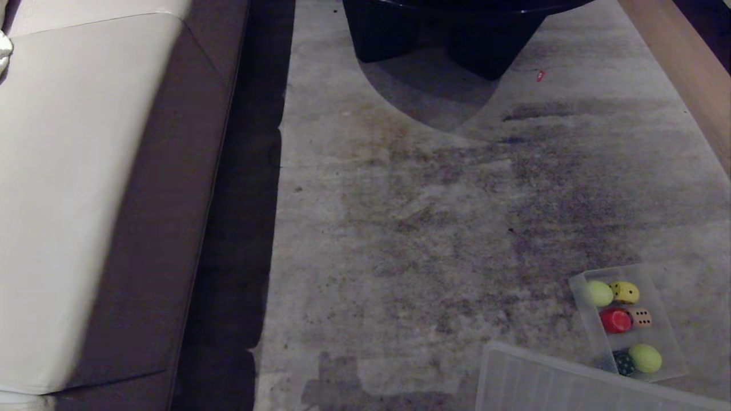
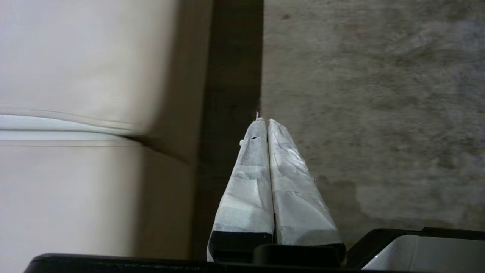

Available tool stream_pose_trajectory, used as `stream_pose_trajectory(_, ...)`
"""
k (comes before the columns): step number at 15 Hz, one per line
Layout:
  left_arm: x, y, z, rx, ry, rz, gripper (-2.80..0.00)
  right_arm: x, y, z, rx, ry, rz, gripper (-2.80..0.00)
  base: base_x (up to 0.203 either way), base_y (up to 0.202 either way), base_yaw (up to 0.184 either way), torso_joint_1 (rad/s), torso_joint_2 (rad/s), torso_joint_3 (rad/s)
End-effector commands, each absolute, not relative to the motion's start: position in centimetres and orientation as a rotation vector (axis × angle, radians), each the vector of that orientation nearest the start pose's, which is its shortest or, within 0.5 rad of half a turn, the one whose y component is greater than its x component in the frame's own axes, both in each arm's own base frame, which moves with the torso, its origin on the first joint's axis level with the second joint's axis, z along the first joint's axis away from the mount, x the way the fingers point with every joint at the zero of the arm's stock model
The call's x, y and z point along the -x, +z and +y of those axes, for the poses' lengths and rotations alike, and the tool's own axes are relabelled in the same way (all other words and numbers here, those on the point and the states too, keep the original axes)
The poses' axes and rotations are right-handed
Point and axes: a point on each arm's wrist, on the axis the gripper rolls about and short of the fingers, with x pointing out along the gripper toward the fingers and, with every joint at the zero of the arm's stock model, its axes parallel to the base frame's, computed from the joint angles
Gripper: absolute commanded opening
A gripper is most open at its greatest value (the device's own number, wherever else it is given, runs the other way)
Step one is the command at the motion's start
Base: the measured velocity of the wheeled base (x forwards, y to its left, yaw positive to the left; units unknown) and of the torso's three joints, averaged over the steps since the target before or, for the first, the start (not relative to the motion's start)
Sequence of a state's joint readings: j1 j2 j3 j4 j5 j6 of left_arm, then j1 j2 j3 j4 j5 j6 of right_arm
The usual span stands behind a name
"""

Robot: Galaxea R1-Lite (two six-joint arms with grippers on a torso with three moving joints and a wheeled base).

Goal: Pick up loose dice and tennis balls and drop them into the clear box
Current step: Close the lid

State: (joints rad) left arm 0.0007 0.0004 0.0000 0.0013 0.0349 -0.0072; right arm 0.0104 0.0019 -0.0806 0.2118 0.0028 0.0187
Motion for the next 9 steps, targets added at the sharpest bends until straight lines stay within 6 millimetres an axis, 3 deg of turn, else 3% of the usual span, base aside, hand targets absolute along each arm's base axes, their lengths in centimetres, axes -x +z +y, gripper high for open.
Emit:
stream_pose_trajectory(1, 2.26, 7.49, 0.08, 0.009, 0.036, 0.004, -2.80, 3.03, 7.60, -0.02, -0.018, 0.012, 0.134, -2.80, 0.000, -0.152, -0.002, 0.000, 0.00, 0.000)
stream_pose_trajectory(9, 2.26, 7.49, 0.08, 0.012, 0.037, 0.004, -2.80, 3.03, 7.60, -0.03, -0.018, 0.013, 0.134, -2.80, 0.000, -0.014, -0.001, 0.000, 0.00, 0.000)
